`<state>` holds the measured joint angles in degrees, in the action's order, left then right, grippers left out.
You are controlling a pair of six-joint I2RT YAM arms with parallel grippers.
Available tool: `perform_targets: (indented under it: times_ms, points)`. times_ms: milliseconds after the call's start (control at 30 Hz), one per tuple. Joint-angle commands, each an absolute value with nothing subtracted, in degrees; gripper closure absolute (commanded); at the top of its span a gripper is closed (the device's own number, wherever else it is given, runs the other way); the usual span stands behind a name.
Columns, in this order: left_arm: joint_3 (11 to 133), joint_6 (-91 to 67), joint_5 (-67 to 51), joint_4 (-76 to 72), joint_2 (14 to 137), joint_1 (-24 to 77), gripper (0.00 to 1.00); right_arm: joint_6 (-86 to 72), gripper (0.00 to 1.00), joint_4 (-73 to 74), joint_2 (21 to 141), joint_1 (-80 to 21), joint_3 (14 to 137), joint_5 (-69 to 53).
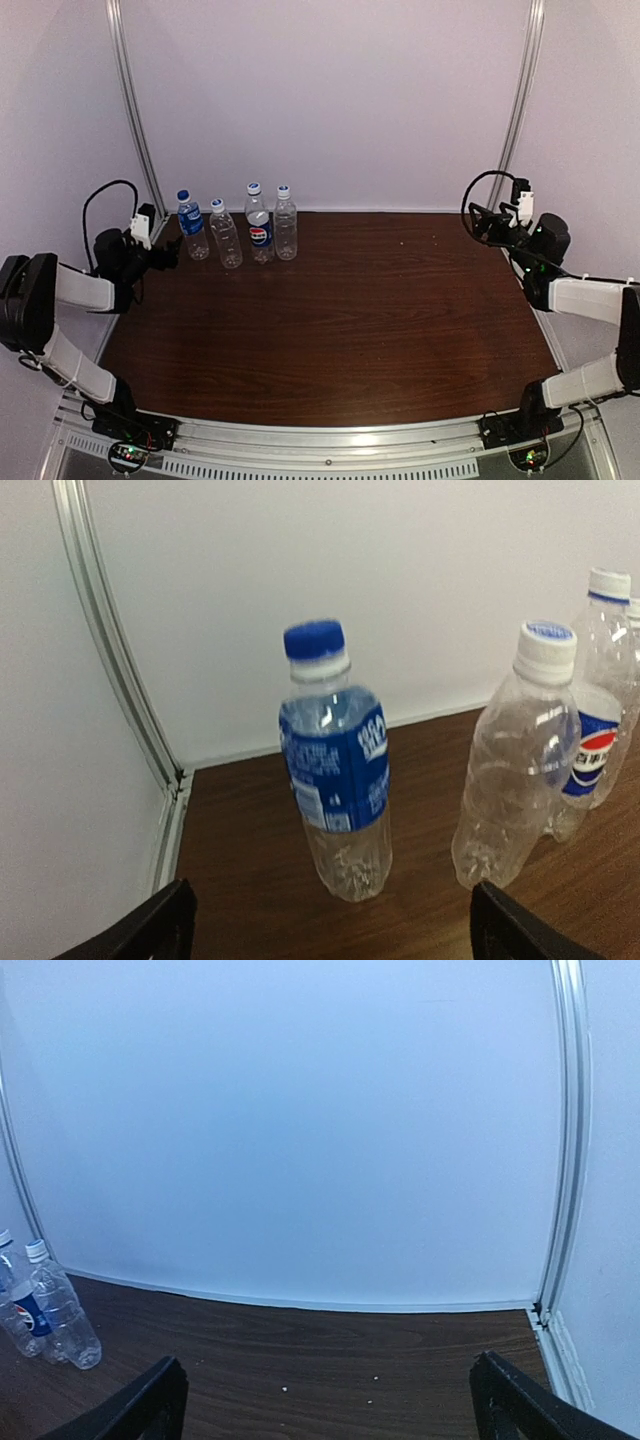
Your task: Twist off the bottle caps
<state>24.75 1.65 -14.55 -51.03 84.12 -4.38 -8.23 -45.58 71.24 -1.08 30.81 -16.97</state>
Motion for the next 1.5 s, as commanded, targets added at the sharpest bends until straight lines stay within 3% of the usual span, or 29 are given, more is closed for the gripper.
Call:
perform_targets:
  times_ms: [0,367,600,900,1467]
  points:
    - [35.83,5.59,-19.74,-34.42,86.6,-3.2,0.03,-14.12,0.0,-42.47,70.22,-0.75,32.06,-26.96]
    - [42.52,9.9,-19.08,-41.44,90.44,-0.21,0.03,-13.28,0.0,-38.32,65.21,-1.81,32.4,-28.12]
    - [43.48,6.17,-13.65,-57.82,97.4,-0.18,0.03,-13.32,0.0,-37.82,64.7,-2.26,31.99,-28.39]
    - [48.81,2.72,-9.67,-61.37,104.99,-0.19,0.03,-13.1,0.0,-37.21,64.96,-2.46,32.23,-28.5]
    - [56.24,-3.54,-13.58,-64.33,117.21,-0.53,0.04,-11.45,0.0,-34.43,65.79,-2.64,32.84,-26.72]
